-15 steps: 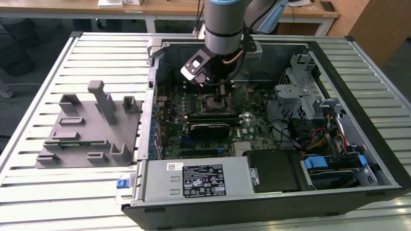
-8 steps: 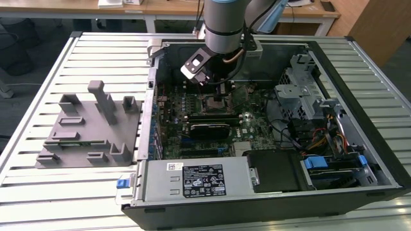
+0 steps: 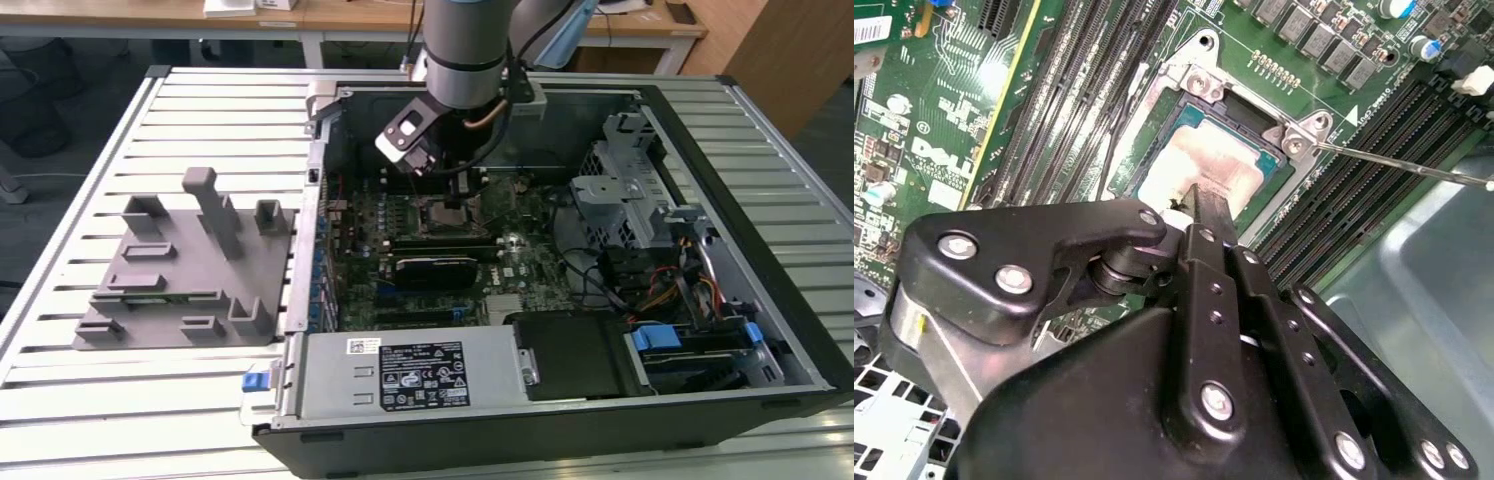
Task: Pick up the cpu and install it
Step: 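Close the cpu cover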
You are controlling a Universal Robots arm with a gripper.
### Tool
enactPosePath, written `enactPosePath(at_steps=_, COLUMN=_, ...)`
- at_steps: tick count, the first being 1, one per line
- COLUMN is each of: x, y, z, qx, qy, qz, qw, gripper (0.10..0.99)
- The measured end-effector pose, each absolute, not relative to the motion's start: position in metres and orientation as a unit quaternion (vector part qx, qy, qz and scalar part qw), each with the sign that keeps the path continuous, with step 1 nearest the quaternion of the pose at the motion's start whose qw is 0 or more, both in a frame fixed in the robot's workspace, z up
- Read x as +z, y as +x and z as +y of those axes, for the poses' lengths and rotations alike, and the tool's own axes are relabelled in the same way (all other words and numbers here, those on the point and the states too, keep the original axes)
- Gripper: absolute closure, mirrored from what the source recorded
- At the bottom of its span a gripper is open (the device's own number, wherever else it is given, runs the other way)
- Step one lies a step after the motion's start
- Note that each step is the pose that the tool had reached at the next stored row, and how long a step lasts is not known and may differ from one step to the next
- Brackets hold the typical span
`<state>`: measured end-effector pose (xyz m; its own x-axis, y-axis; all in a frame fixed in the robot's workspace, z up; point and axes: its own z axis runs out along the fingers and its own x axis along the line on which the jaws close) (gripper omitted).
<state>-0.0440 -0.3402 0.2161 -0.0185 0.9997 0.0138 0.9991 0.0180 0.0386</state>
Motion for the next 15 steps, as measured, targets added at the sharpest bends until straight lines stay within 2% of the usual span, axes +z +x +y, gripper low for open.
enactPosePath(at_steps=15, x=0.235, y=-0.044, z=-0.340, qx=0.019, qy=0.701, qz=0.713, qw=0.009, gripper=0.980)
